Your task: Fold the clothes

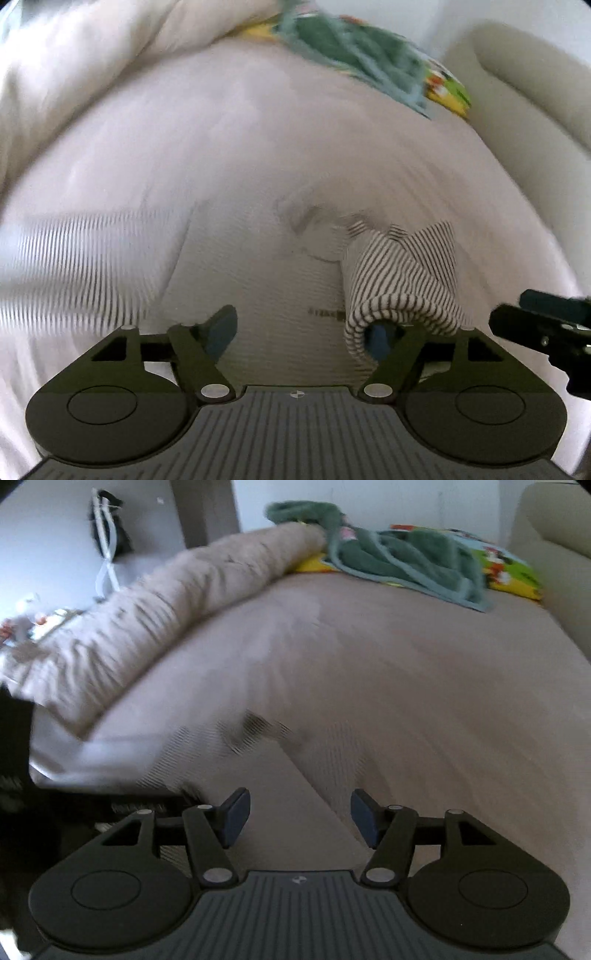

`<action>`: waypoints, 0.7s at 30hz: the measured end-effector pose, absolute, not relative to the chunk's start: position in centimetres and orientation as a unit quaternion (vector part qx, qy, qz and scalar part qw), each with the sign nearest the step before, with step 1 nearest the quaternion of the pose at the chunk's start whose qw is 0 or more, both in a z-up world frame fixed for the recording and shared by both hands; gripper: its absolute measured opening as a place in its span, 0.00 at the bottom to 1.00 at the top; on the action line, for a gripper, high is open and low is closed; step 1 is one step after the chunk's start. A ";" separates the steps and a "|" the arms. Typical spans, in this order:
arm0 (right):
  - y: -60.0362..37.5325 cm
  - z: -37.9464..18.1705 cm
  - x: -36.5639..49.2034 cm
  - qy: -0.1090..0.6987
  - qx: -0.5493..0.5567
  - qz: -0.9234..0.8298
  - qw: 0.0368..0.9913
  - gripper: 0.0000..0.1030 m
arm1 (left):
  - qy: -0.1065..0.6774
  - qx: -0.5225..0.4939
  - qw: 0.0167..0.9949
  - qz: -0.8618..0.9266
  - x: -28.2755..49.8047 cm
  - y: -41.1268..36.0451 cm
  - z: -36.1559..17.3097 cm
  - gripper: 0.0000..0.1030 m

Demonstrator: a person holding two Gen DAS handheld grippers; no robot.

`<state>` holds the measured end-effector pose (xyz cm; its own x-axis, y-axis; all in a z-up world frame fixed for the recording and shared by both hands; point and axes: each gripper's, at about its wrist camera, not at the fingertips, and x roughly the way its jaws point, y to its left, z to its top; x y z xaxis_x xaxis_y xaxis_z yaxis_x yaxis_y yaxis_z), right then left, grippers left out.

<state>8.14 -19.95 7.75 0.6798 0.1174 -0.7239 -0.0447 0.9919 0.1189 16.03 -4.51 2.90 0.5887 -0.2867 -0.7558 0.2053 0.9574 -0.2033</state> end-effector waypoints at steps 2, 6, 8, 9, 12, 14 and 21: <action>-20.1 7.4 7.6 0.401 0.051 0.030 0.914 0.63 | 0.407 -0.028 0.897 -0.170 15.9 -5.0 3.7 0.81; -19.7 6.8 7.4 0.408 0.041 0.022 0.912 0.63 | 0.378 -0.072 0.909 -0.161 16.0 -3.5 5.0 0.83; -19.5 6.6 7.3 0.411 0.036 0.019 0.911 0.63 | 0.400 -0.164 0.896 -0.102 16.3 -1.0 4.5 0.84; -19.4 6.4 7.2 0.413 0.034 0.017 0.910 0.63 | 0.424 -0.231 0.874 -0.061 16.5 0.6 3.5 0.87; -19.1 6.0 7.1 0.418 0.026 0.011 0.908 0.63 | 0.483 -0.406 0.775 0.034 16.8 4.8 -0.2 0.86; -18.9 5.8 7.0 0.422 0.021 0.007 0.906 0.63 | 0.482 -0.383 0.788 0.017 16.8 4.8 -0.1 0.85; -18.4 4.8 7.0 0.433 -0.004 -0.008 0.901 0.65 | 0.367 0.023 0.922 -0.124 14.3 -1.4 4.9 0.91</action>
